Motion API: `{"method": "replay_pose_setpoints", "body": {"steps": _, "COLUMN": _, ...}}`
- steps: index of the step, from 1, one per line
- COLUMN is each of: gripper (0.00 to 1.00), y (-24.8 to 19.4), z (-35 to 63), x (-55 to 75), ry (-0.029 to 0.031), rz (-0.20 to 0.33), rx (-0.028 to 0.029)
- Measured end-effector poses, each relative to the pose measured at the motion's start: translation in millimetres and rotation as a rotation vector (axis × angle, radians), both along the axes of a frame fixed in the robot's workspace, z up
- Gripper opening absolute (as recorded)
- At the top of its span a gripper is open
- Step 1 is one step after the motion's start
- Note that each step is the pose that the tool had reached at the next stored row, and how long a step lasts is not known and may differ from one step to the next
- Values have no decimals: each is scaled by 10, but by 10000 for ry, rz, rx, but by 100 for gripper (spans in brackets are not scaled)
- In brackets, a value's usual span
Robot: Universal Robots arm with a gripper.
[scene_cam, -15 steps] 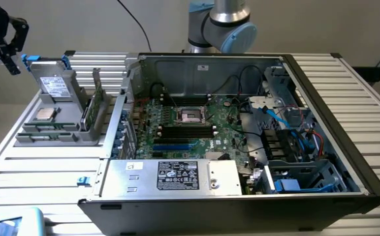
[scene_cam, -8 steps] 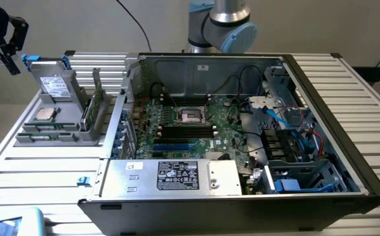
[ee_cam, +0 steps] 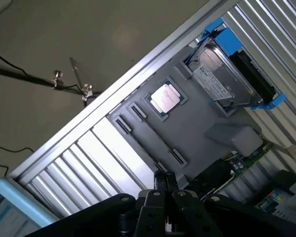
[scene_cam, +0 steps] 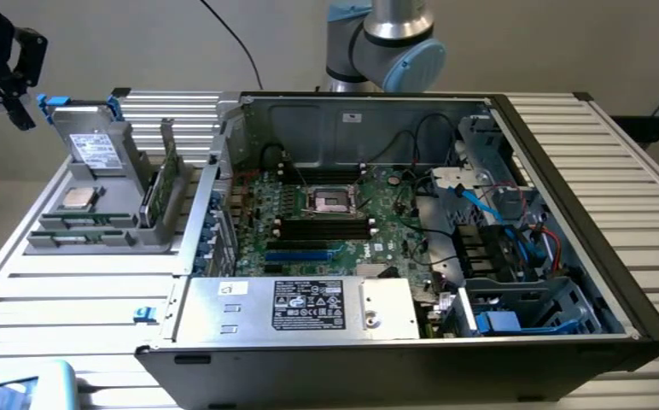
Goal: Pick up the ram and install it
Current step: 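Pick up the ram and move it above insertion slot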
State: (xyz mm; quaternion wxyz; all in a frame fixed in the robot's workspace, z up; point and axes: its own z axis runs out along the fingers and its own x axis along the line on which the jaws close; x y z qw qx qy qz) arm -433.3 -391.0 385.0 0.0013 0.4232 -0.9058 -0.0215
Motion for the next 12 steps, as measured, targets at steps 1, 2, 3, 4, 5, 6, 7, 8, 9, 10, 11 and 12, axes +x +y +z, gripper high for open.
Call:
{"method": "replay_pose_setpoints", "body": {"steps": 1, "gripper": 11, "y": 0, "z": 0, "x": 0, "ry": 0, "rz": 190, "rx": -1}}
{"method": "replay_pose_setpoints", "body": {"steps": 2, "gripper": 11, "y": 0, "z": 0, "x": 0, "ry": 0, "rz": 371, "rx": -2}}
{"method": "replay_pose_setpoints", "body": {"steps": 3, "gripper": 11, "y": 0, "z": 0, "x": 0, "ry": 0, "rz": 550, "rx": -2}}
{"method": "replay_pose_setpoints", "body": {"steps": 4, "gripper": 11, "y": 0, "z": 0, "x": 0, "ry": 0, "rz": 731, "rx": -3}}
{"method": "replay_pose_setpoints", "body": {"steps": 5, "gripper": 11, "y": 0, "z": 0, "x": 0, "ry": 1, "rz": 910, "rx": -3}}
{"method": "replay_pose_setpoints", "body": {"steps": 6, "gripper": 11, "y": 0, "z": 0, "x": 0, "ry": 0, "rz": 1101, "rx": -4}}
{"method": "replay_pose_setpoints", "body": {"steps": 7, "gripper": 11, "y": 0, "z": 0, "x": 0, "ry": 0, "rz": 1282, "rx": -4}}
{"method": "replay_pose_setpoints", "body": {"steps": 8, "gripper": 11, "y": 0, "z": 0, "x": 0, "ry": 0, "rz": 1460, "rx": -4}}
{"method": "replay_pose_setpoints", "body": {"steps": 9, "gripper": 11, "y": 0, "z": 0, "x": 0, "ry": 0, "rz": 1641, "rx": -4}}
{"method": "replay_pose_setpoints", "body": {"steps": 10, "gripper": 11, "y": 0, "z": 0, "x": -1, "ry": 0, "rz": 1819, "rx": -4}}
{"method": "replay_pose_setpoints", "body": {"steps": 11, "gripper": 11, "y": 0, "z": 0, "x": 0, "ry": 0, "rz": 2000, "rx": -4}}
{"method": "replay_pose_setpoints", "body": {"steps": 12, "gripper": 11, "y": 0, "z": 0, "x": 0, "ry": 0, "rz": 2179, "rx": -4}}
